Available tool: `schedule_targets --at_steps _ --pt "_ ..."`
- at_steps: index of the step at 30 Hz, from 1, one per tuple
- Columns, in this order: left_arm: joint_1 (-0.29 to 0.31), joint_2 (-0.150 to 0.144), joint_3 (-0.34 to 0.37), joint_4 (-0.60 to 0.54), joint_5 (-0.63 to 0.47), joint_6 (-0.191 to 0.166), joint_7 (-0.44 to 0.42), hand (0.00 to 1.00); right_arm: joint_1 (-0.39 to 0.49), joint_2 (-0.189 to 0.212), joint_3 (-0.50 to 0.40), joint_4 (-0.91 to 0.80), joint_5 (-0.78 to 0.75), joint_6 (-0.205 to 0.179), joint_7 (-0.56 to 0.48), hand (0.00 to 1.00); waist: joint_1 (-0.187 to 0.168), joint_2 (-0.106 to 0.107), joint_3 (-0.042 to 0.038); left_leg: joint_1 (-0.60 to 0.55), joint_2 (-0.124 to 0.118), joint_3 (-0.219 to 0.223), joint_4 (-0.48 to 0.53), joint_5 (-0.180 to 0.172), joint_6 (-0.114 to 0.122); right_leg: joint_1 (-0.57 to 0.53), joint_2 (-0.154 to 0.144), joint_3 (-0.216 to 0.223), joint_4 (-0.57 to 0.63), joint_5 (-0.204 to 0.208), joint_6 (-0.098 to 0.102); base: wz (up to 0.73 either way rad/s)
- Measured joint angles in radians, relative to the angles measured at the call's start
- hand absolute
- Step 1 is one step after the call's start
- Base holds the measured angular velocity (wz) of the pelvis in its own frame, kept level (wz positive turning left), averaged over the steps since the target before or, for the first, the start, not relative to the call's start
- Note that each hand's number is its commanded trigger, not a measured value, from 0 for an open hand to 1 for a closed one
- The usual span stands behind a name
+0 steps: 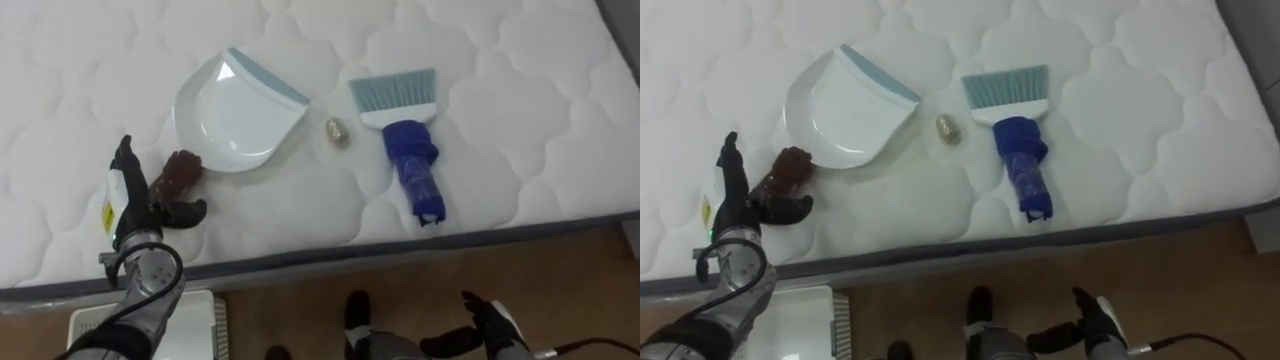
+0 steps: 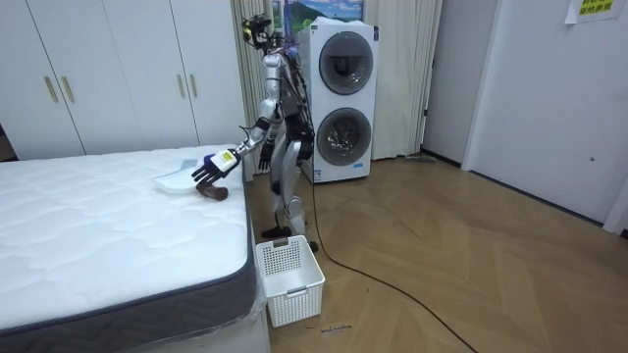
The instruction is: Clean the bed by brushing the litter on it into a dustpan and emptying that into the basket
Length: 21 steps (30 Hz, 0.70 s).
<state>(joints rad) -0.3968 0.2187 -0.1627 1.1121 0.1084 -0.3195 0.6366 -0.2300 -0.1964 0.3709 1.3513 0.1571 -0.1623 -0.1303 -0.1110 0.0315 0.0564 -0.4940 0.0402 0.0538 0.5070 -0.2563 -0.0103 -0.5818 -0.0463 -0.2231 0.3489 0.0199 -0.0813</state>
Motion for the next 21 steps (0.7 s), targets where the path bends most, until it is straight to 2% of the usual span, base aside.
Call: schedule_targets --at_steps 3,8,12,13,19,21 --pt "0.0 0.0 0.0 0.007 0.0 0.0 -0.008 0.0 0.003 -0.004 0.0 -0.001 0.008 -0.002 0.0 0.0 -0.002 0.003 0.0045 -0.004 0.001 0.0 0.012 -0.012 0.002 -0.009 -0.002 0.002 0.02 -0.012 0.003 0.0" --pt "-0.002 0.01 -0.001 0.025 -0.018 0.001 -0.029 0.0 0.006 -0.004 0.0 -0.004 0.031 0.0 0.0 0.0 -0.006 0.002 0.0062 -0.021 0.001 0.0 0.022 -0.019 0.003 -0.028 -0.004 0.002 0.038 -0.023 0.003 0.01" --pt "-0.007 0.018 0.0 0.048 -0.019 0.013 -0.053 0.0 0.015 -0.008 0.001 -0.038 0.032 0.005 0.003 0.0 -0.016 0.002 0.0074 -0.037 0.002 0.0 0.035 -0.029 0.004 -0.049 -0.005 0.004 0.059 -0.031 -0.004 0.0" --pt "-0.007 0.022 -0.001 0.054 -0.021 0.016 -0.06 0.0 0.015 -0.009 0.001 -0.048 0.033 0.008 0.003 0.0 -0.022 0.002 0.0124 -0.042 0.003 0.0 0.047 -0.036 0.005 -0.055 -0.006 0.005 0.073 -0.037 -0.004 0.0" --pt "-0.034 0.024 -0.007 0.081 -0.039 0.037 -0.069 0.0 0.019 -0.015 0.001 -0.073 0.034 0.01 0.0 0.0 -0.033 0.001 0.0156 -0.104 0.007 0.002 0.131 -0.074 0.009 -0.118 -0.016 0.006 0.157 -0.072 -0.001 -0.01" --pt "-0.052 0.031 -0.007 0.095 -0.039 0.041 -0.08 0.0 0.017 -0.015 0.001 -0.072 0.034 0.011 -0.001 0.0 -0.033 0.001 0.019 -0.112 0.011 0.002 0.155 -0.085 0.01 -0.122 -0.016 0.005 0.172 -0.08 0.0 0.0"
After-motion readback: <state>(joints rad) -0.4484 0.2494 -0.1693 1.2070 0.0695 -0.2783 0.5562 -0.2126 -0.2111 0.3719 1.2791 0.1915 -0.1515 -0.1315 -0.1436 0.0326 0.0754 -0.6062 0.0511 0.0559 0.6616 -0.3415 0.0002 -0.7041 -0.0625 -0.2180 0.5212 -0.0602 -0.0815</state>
